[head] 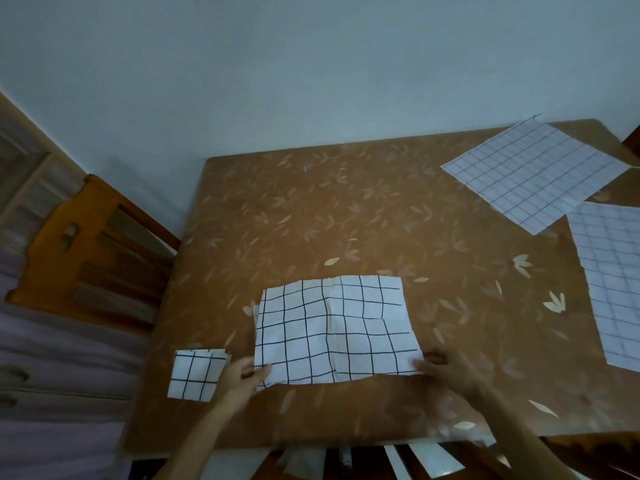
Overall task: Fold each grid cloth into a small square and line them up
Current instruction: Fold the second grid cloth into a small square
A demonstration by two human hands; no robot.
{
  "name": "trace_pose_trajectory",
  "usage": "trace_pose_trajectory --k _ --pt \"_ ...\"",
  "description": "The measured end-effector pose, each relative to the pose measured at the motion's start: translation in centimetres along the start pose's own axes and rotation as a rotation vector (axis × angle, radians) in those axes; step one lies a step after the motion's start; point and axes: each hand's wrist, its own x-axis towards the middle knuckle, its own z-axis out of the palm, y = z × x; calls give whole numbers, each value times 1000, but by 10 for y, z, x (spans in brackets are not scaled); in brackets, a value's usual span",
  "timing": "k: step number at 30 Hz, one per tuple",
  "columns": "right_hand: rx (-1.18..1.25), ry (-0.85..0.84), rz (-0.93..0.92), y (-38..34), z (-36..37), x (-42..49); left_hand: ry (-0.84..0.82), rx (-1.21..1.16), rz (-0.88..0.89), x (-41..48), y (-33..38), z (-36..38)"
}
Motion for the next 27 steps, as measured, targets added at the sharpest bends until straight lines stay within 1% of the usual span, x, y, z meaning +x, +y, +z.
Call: trace_pose_trajectory --k 5,10,12,13,15,16,18,23,27 --pt "-85 82 37 1 4 1 20 30 -17 5 -17 -4" --pt "-106 73 70 6 8 -2 28 135 -36 -2 -19 -5" --pt "-116 104 81 6 12 -2 1 129 -87 -6 -17 -6" --pt "-115 128 81 6 13 -1 -21 64 -144 -7 -17 -6" --pt "-110 160 85 2 15 -1 -93 -174 -265 -11 -16 -6" --pt "-99 162 91 -1 16 -3 -131 -297 -303 -13 -15 -7" --pt "-35 146 124 -6 17 -6 -173 -452 -323 -14 -15 -7" --pt "178 61 166 -9 19 -15 -116 -643 -278 -13 -19 -2" --pt "320 72 175 -9 19 -20 -111 -662 -224 -17 -25 -4"
